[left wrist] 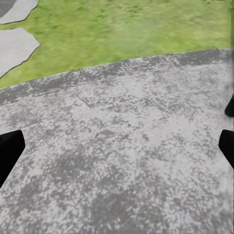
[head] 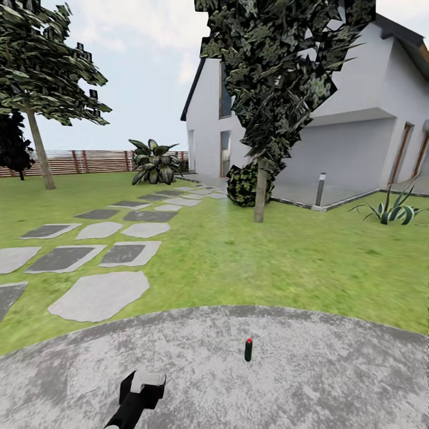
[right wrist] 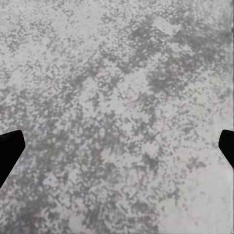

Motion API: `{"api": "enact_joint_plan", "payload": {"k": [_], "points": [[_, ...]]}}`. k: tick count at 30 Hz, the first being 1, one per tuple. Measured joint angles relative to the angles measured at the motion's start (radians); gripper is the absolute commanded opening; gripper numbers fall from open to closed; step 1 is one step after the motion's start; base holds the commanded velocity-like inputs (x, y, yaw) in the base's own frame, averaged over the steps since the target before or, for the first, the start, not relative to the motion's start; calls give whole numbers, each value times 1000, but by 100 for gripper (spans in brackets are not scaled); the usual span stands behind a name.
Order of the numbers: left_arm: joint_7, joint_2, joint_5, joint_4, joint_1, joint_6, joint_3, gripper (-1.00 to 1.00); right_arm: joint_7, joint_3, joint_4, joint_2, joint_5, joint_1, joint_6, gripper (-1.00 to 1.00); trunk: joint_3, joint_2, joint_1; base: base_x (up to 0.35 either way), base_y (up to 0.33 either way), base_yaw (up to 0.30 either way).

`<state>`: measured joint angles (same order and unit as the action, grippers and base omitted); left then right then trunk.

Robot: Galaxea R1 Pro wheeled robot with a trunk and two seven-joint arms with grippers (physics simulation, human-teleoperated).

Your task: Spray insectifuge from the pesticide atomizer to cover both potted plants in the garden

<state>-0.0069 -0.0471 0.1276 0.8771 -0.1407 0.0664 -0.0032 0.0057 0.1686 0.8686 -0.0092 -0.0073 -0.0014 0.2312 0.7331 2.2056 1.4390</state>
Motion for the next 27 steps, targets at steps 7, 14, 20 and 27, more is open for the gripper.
{"api": "enact_joint_plan", "payload": {"k": [7, 14, 20, 27], "points": [[0, 0, 0, 0, 0, 0, 0, 100, 0, 0, 0, 0, 0, 0, 0, 100, 0, 0, 0, 172, -313, 175], [0, 0, 0, 0, 0, 0, 0, 100, 0, -1, 0, 0, 0, 0, 0, 100, 0, 0, 0, 243, -267, 252], [0, 0, 0, 0, 0, 0, 0, 100, 0, -1, 0, 0, 0, 0, 0, 100, 0, 0, 0, 252, -260, 256], [0, 0, 0, 0, 0, 0, 0, 100, 0, -1, 0, 0, 0, 0, 0, 100, 0, 0, 0, 237, -264, 256]]}}
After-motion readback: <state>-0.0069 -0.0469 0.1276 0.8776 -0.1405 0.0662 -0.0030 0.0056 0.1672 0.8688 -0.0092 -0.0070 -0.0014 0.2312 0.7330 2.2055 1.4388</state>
